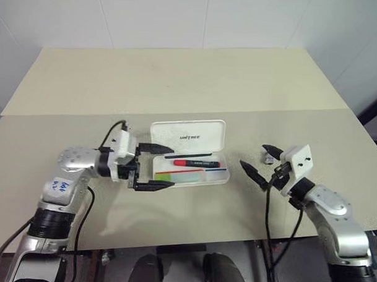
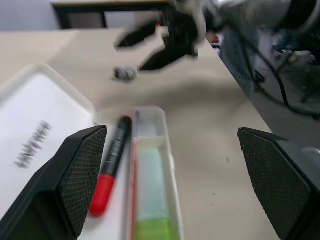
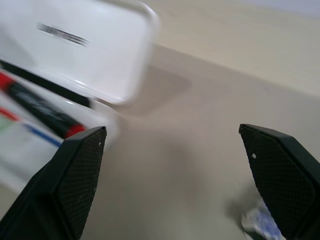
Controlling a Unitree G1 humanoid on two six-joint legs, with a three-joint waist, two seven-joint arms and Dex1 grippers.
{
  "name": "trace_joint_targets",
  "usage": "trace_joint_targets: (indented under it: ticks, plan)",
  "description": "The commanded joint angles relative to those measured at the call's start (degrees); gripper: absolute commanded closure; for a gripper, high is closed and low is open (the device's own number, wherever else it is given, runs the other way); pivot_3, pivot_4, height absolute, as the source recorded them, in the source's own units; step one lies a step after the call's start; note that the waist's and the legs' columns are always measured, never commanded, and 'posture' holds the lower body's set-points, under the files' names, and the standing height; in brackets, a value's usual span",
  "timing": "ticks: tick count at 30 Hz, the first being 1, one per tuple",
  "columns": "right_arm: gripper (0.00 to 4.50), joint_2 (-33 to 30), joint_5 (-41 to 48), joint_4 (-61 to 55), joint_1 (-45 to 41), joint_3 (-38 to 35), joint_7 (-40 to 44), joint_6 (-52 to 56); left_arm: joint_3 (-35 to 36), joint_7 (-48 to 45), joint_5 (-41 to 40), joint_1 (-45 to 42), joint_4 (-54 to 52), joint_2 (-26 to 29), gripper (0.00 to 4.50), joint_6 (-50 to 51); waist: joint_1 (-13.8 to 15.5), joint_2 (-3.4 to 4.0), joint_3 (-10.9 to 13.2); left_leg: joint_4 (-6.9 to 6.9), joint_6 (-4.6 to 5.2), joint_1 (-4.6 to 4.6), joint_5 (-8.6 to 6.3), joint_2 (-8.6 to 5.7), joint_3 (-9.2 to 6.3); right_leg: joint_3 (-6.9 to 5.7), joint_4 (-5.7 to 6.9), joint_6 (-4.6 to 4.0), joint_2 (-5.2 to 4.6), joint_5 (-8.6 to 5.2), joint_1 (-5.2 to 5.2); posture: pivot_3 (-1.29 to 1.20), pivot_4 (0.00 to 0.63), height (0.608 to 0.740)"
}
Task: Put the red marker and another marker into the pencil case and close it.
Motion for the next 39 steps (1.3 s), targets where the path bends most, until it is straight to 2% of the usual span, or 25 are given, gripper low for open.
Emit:
trace_joint_targets:
  ticks: [1, 6, 17, 20, 29, 30, 36, 39]
  plan:
    - [0.00, 2.7, -2.6, 1.4, -2.2, -3.1, -7.8, -0.5, 2.9, 0.5, -2.1, -0.1, -2.4, 1.7, 0.01, 0.8, -0.1, 0.00, 0.0, 0.00, 0.00, 0.00, 0.00, -0.01, 0.01, 0.01, 0.00, 0.00, 0.00, 0.00, 0.00, 0.00, 0.150, 0.740]
    - [0.00, 7.1, -6.0, 6.4, -5.7, -4.3, -16.3, -1.0, 5.0, 1.6, -1.9, -0.1, -2.4, 3.6, 0.01, 0.9, -0.8, 0.00, 0.0, -0.04, -0.03, 0.00, 0.02, 0.02, 0.02, 0.01, 0.01, 0.00, 0.03, 0.00, -0.03, 0.00, 0.150, 0.740]
    - [0.00, 12.1, -4.4, 11.0, -7.3, -4.7, -20.1, 1.7, 6.4, 3.4, -2.1, 0.5, -4.8, 4.5, 0.01, 1.6, -1.5, 0.01, 0.0, -0.13, -0.06, -0.01, 0.03, 0.06, 0.08, 0.05, -0.04, 0.00, 0.07, 0.00, -0.08, 0.00, 0.150, 0.740]
    - [0.65, 12.6, -4.6, 10.9, -7.1, -4.0, -19.6, 2.2, 6.5, 3.8, -2.2, 0.7, -5.1, 4.7, 0.00, 1.7, -1.5, 0.01, 0.0, -0.12, -0.06, -0.01, 0.03, 0.06, 0.10, 0.07, -0.03, 0.00, 0.07, 0.00, -0.08, 0.00, 0.150, 0.740]
    - [3.92, 10.3, -7.9, 11.3, -6.7, -0.4, -17.9, 1.5, 6.5, 4.7, -2.0, 1.4, -6.3, 4.9, 0.00, 1.6, -1.5, 0.01, 0.0, -0.12, -0.06, -0.01, 0.03, 0.05, 0.11, 0.08, -0.04, 0.00, 0.07, 0.00, -0.08, 0.00, 0.150, 0.740]
    - [4.09, 9.7, -8.9, 11.3, -6.6, 0.3, -17.5, 0.9, 6.5, 4.8, -2.0, 1.4, -6.3, 4.9, 0.00, 1.6, -1.5, 0.01, 0.0, -0.12, -0.05, -0.01, 0.03, 0.05, 0.11, 0.08, -0.04, 0.00, 0.06, 0.00, -0.08, 0.00, 0.150, 0.740]
    - [4.09, 5.8, -10.5, 10.8, -6.8, 3.0, -11.4, -5.5, 6.4, 5.0, -1.8, 1.5, -6.4, 5.2, 0.00, 1.3, -1.5, 0.02, 0.0, -0.16, -0.05, -0.01, 0.03, 0.05, 0.12, 0.09, -0.06, 0.00, 0.08, 0.00, -0.10, 0.00, 0.150, 0.740]
    - [4.09, -0.2, -6.9, 11.2, -7.5, 1.9, 0.3, -11.0, 7.2, 5.0, -2.0, 3.0, -6.7, 5.4, 0.00, 1.1, -1.4, 0.02, 0.0, -0.18, -0.04, -0.01, 0.02, 0.04, 0.16, 0.11, -0.11, 0.01, 0.07, 0.00, -0.10, 0.00, 0.150, 0.740]
